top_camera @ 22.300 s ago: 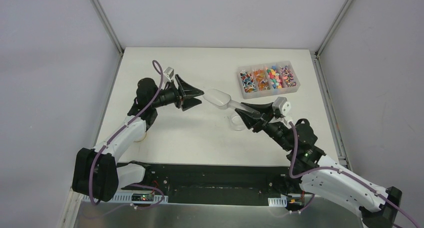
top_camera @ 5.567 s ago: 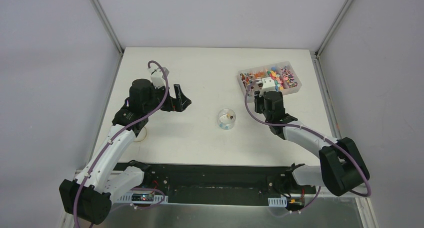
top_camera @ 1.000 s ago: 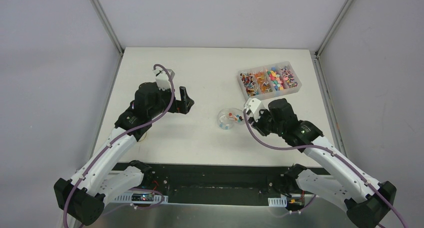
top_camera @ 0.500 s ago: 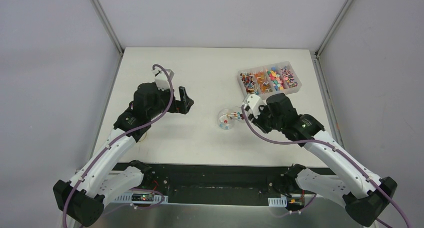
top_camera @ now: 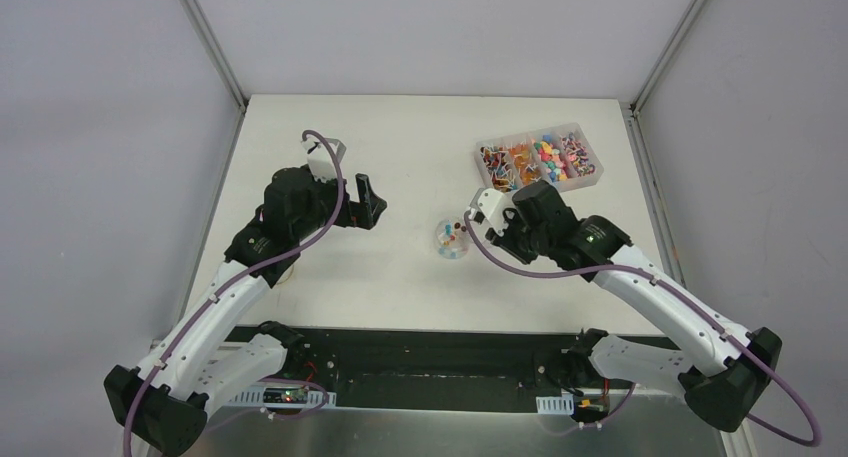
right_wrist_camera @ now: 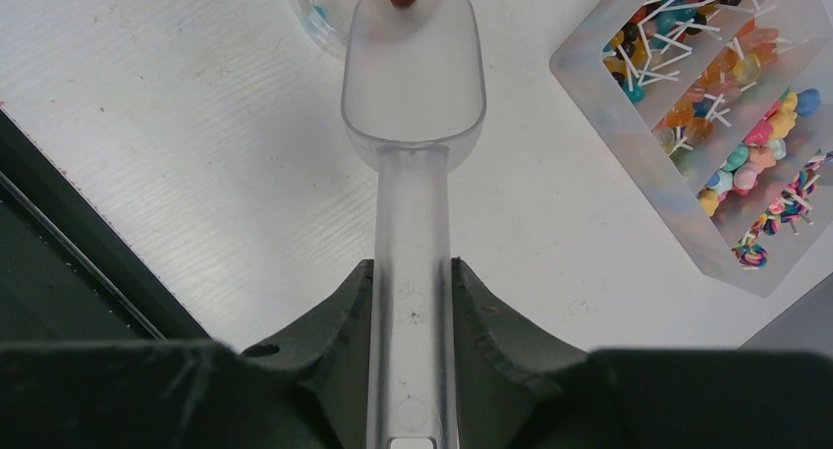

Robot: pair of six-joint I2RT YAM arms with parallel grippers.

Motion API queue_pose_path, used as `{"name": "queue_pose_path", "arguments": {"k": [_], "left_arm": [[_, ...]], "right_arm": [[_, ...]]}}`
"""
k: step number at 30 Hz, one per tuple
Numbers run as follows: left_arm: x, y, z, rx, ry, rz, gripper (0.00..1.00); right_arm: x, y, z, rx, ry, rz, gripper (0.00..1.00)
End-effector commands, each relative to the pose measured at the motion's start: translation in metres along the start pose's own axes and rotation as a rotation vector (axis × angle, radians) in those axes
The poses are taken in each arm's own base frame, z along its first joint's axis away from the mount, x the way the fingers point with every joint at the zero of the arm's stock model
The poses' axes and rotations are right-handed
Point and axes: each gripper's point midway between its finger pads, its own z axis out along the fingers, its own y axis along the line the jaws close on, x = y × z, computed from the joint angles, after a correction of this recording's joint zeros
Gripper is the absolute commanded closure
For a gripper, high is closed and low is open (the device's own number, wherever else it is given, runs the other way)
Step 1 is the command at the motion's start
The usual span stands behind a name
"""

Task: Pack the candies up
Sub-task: Place the fake candies in the packing bottle, then scoop the fake candies from the storage box.

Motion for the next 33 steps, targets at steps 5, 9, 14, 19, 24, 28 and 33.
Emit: {"name": "queue_pose_path", "arguments": {"k": [5, 9, 14, 19, 24, 28, 33], "left_arm": [[-0.007, -0.004, -0.004, 0.016, -0.035, 0.014, 0.01], [-0.008, -0.002, -0.004, 0.001, -0.039, 0.007, 0.01], [-0.008, 0.0, -0.003, -0.01, -0.04, -0.001, 0.01], [-0.002, -0.002, 0.001, 0.007, -0.013, -0.004, 0.01], [-0.01, -0.032, 0.004, 0.151, 0.003, -0.057, 0.04], [-0.031, -0.054, 0.006, 0.242, -0.016, -0.092, 0.15], [-0.029, -0.074, 0.022, 0.349, 0.063, -0.131, 0.34]], "right_arm": [[-0.017, -0.012, -0.018, 0.058, -0.027, -0.031, 1.0], [-0.016, -0.014, -0.023, 0.071, -0.011, -0.029, 1.0], [-0.037, -0.023, -0.038, 0.11, -0.088, 0.073, 1.0], [-0.064, -0.019, -0.049, 0.071, -0.168, 0.221, 1.0], [-0.084, -0.001, -0.05, -0.038, -0.237, 0.319, 1.0], [-0.105, 0.01, -0.061, -0.118, -0.345, 0.364, 1.0], [-0.126, 0.021, -0.081, -0.196, -0.51, 0.382, 1.0]]}}
